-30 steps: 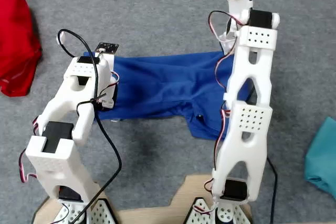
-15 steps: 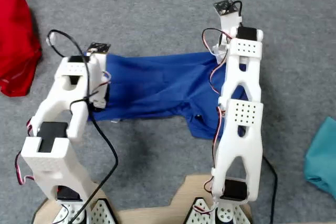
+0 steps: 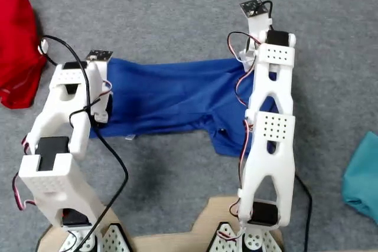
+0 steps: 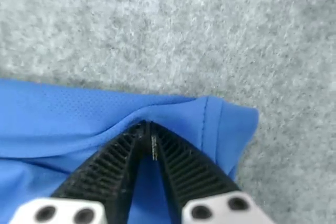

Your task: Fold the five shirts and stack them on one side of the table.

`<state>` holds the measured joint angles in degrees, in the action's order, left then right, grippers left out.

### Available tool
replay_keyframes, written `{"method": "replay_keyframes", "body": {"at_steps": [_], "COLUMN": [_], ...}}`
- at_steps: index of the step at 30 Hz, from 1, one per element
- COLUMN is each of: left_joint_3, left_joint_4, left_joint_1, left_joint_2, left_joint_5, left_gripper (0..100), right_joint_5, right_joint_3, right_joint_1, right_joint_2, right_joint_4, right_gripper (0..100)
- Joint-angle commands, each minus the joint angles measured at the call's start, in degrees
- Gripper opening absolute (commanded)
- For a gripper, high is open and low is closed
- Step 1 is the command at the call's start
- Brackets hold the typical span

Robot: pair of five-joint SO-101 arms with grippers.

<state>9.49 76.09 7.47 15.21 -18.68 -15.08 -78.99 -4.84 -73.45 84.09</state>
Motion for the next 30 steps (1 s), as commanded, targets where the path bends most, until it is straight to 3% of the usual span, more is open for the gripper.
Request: {"method": "replay_keyframes", "body": {"at_steps": [1, 6, 12, 17, 20, 30], "left_joint_3": [-16.26, -35.96, -39.38, -52.84, -61.98, -89.49], "left_joint_4": [8.18, 9.76, -6.07, -8.88, -6.24, 13.98], "left_joint_1": [-0.35, -3.78, -6.95, -6.68, -6.07, 0.0], "left_joint_2": [-1.63, -0.22, 15.6, 30.73, 39.6, 54.29], "left_joint_5": [0.7, 4.84, 6.77, 11.43, 11.25, 11.08], "left_gripper": [2, 2, 2, 2, 2, 2], "right_joint_5": [-0.53, -0.18, -0.44, 0.0, -0.09, -2.2], "right_joint_3": [-6.81, -7.16, -8.22, -11.74, -12.88, -12.35], "right_joint_1": [1.19, 1.01, 0.22, 0.48, 0.57, 0.13], "right_joint_2": [0.22, 0.22, -1.54, -3.03, -4.0, -4.62], "right_joint_4": [3.16, 3.52, 2.9, 4.22, 4.66, 3.43], "right_gripper": [0.5, 0.5, 0.5, 0.5, 0.5, 0.5]}}
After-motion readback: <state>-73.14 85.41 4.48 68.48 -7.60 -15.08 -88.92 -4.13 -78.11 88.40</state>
